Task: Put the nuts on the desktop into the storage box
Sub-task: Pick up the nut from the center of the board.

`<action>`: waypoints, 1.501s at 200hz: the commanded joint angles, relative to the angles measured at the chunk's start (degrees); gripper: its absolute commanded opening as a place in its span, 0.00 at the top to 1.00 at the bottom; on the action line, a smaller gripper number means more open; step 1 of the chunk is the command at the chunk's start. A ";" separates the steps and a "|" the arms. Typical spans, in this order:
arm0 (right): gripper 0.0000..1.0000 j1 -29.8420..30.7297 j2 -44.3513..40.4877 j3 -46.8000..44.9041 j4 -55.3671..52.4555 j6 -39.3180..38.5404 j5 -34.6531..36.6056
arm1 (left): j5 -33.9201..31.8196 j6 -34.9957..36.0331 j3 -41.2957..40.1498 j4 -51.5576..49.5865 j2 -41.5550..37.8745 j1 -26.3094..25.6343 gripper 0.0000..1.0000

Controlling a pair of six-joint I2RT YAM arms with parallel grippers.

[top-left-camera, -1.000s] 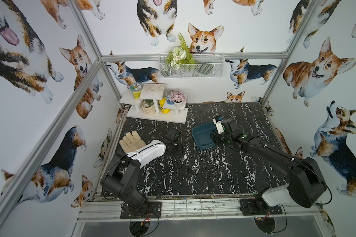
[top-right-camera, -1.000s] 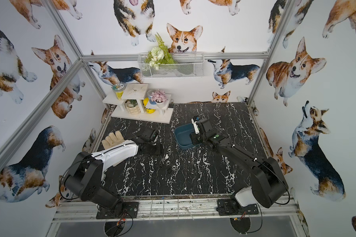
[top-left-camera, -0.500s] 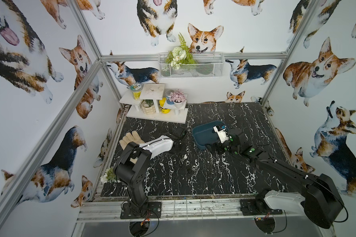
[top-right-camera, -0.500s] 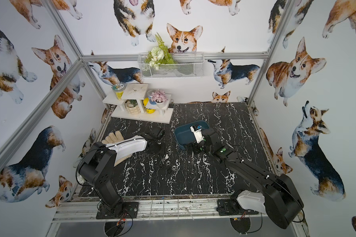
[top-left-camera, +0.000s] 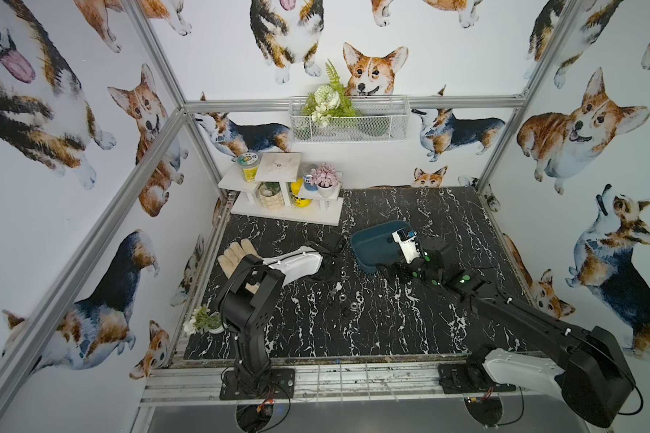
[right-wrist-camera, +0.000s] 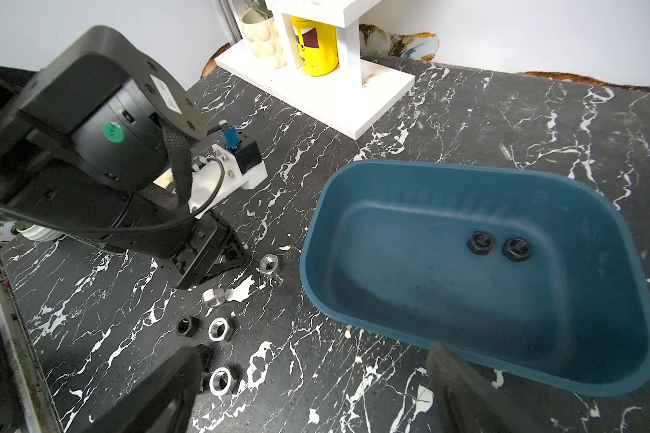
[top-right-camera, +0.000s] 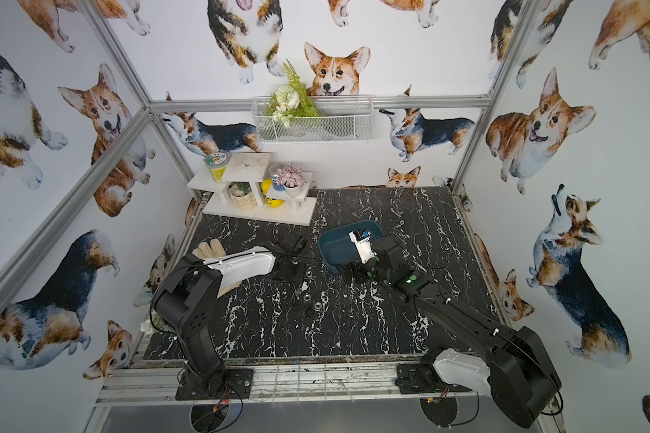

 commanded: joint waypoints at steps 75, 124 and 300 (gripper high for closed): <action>0.00 -0.08 -0.35 -2.64 6.00 4.87 7.26 | 2.72 -0.79 -2.04 -3.12 -3.44 -0.38 0.73; 0.00 0.29 -5.86 -8.85 16.70 -0.18 -5.21 | 13.83 -1.16 -2.85 0.18 -12.33 1.58 0.75; 0.21 15.34 1.78 -23.61 65.77 -17.63 -5.54 | 58.80 -15.39 -18.45 36.43 -35.70 2.96 0.77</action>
